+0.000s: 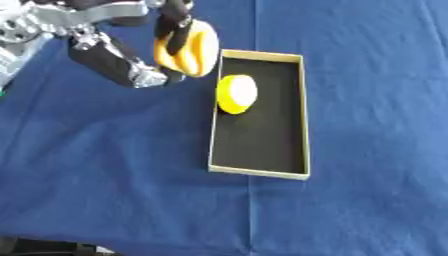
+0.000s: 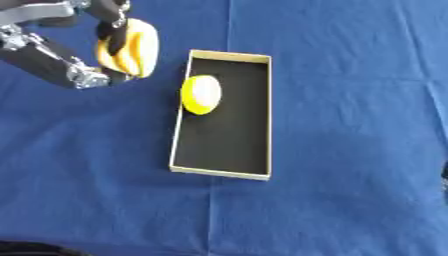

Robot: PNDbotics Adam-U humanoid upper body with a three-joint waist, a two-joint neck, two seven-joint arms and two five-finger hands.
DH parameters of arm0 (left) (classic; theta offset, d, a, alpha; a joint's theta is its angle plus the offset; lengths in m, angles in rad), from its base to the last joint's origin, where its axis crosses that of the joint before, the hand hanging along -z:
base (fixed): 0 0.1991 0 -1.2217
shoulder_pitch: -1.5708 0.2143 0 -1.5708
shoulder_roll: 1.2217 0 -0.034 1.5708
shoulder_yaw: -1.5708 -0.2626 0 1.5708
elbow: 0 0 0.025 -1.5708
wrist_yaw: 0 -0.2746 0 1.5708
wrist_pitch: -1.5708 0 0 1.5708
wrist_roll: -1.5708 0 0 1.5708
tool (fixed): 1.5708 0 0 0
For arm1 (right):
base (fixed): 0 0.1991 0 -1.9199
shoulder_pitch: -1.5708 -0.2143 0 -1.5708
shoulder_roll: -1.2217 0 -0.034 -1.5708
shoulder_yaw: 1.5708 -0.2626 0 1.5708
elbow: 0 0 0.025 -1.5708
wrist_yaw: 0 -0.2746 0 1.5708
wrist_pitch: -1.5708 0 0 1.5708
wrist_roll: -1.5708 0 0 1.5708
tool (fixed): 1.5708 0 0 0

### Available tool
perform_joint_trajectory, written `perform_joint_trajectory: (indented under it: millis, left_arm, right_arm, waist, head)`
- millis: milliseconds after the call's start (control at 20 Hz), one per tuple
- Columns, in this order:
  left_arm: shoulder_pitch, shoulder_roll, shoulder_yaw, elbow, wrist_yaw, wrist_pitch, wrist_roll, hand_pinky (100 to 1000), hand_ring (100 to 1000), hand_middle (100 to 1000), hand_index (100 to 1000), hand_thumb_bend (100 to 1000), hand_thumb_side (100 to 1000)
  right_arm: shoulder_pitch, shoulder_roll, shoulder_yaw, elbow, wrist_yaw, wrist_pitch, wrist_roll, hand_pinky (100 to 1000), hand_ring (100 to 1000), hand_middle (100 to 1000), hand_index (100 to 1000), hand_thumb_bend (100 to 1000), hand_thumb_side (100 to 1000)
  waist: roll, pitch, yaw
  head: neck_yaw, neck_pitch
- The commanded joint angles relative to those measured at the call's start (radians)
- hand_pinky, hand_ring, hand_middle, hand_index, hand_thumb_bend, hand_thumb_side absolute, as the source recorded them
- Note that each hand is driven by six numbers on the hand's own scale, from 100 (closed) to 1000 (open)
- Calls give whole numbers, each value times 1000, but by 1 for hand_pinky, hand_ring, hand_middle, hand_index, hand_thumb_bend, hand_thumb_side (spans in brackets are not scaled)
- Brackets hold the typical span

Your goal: Pick up objects on the table and place them in the box.

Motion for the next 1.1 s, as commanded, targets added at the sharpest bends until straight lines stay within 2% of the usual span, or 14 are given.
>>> perform_joint_trajectory:
  millis: [50, 400, 900, 1100]
  left_arm:
    - [-35, -71, -7, 42, -8, -18, -26, 595, 408, 298, 424, 179, 100]
    - [-30, -213, -28, 101, -167, -4, -35, 585, 414, 306, 430, 236, 100]
    - [24, -300, -20, 270, -305, -13, 51, 613, 416, 309, 436, 120, 100]
    - [43, -319, -22, 304, -330, -11, 71, 650, 449, 344, 473, 120, 100]
  right_arm:
    - [-5, -42, -27, -10, -36, -58, -38, 779, 904, 793, 897, 100, 630]
    - [-12, -48, -41, -10, -68, -65, -19, 778, 905, 792, 897, 100, 633]
    - [-18, -22, -19, -10, -56, -58, -7, 777, 907, 792, 897, 100, 659]
    - [-20, -11, -10, -10, -52, -54, -3, 777, 906, 791, 898, 100, 668]
  waist:
    - [1, -24, -3]
    - [-2, -26, -5]
    - [-6, -21, -7]
    - [-7, -18, -9]
  head:
    - [2, 6]
    - [15, 5]
    - [12, -6]
    - [11, -7]
